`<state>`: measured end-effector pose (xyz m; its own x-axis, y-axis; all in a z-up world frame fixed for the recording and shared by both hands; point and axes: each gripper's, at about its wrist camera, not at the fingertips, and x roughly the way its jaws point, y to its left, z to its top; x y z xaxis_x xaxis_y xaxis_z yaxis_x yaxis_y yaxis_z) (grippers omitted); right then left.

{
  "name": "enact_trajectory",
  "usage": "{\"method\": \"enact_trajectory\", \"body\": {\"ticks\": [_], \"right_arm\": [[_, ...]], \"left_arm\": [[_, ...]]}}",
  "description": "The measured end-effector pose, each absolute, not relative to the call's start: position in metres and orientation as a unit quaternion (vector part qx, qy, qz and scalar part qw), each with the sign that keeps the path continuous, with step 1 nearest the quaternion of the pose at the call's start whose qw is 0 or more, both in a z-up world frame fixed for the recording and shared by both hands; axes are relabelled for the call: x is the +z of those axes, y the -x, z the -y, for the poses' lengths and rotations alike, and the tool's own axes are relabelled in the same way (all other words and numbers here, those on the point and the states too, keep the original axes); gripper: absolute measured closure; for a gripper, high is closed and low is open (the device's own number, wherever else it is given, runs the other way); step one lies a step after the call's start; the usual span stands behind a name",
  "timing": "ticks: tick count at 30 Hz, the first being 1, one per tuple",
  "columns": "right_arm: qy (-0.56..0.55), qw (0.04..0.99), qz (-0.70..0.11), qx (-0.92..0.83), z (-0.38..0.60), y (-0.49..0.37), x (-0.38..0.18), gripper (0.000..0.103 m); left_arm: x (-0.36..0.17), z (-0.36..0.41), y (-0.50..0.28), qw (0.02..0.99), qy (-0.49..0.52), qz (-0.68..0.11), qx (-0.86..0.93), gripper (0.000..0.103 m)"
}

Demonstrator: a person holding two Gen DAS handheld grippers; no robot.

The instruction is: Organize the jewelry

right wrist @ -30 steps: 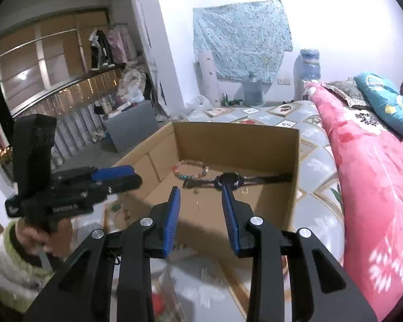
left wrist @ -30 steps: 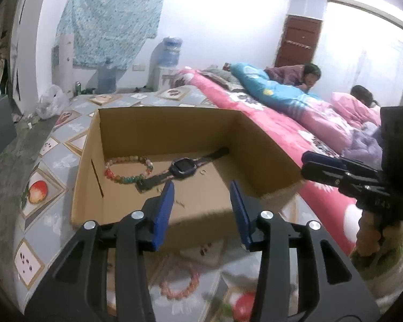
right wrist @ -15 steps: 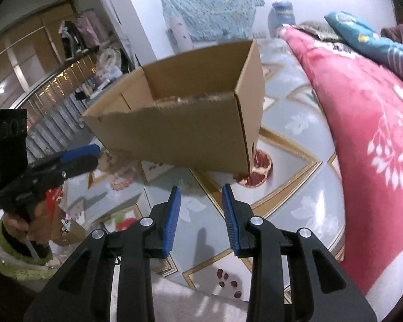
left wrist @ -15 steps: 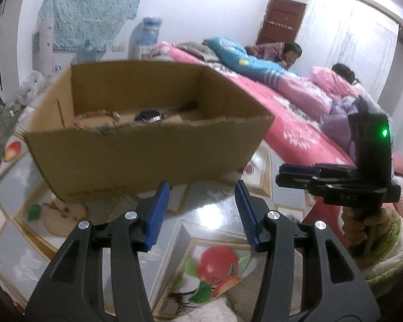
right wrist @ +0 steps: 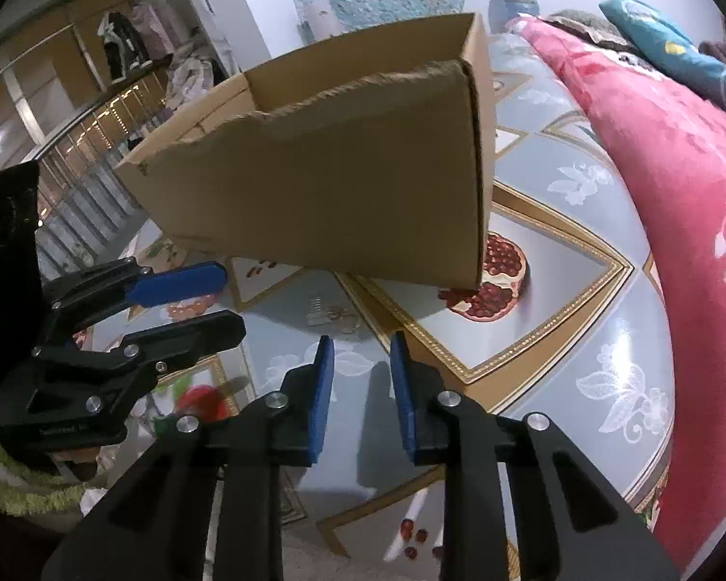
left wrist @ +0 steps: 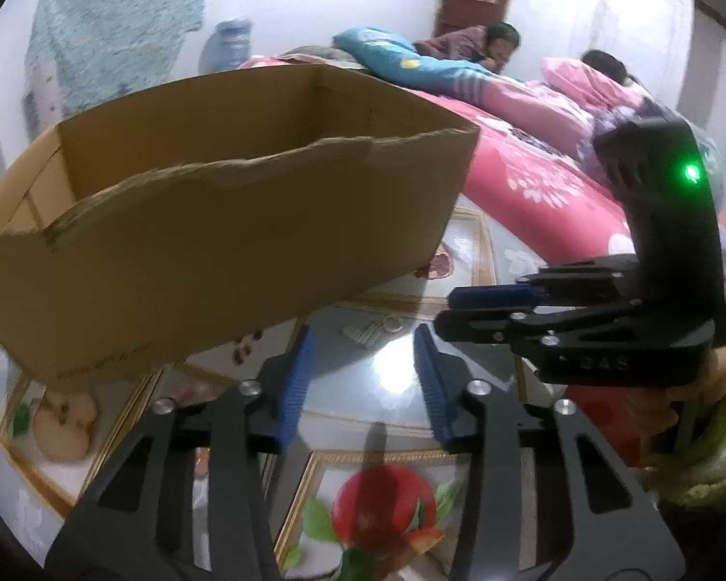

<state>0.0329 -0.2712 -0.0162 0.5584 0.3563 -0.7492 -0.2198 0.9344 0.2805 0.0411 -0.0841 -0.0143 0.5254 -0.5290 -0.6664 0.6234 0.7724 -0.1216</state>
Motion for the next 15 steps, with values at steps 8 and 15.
{"method": "enact_trajectory", "body": {"ticks": [8, 15], "right_arm": [[-0.095, 0.879, -0.442, 0.155, 0.281, -0.038, -0.022, 0.081], [-0.109, 0.876, -0.445, 0.151, 0.286, -0.038, -0.026, 0.081]], "left_arm": [[-0.027, 0.117, -0.051, 0.854, -0.121, -0.354, -0.361, 0.087], [-0.038, 0.13, -0.069, 0.84, -0.131, -0.377, -0.369, 0.089]]}}
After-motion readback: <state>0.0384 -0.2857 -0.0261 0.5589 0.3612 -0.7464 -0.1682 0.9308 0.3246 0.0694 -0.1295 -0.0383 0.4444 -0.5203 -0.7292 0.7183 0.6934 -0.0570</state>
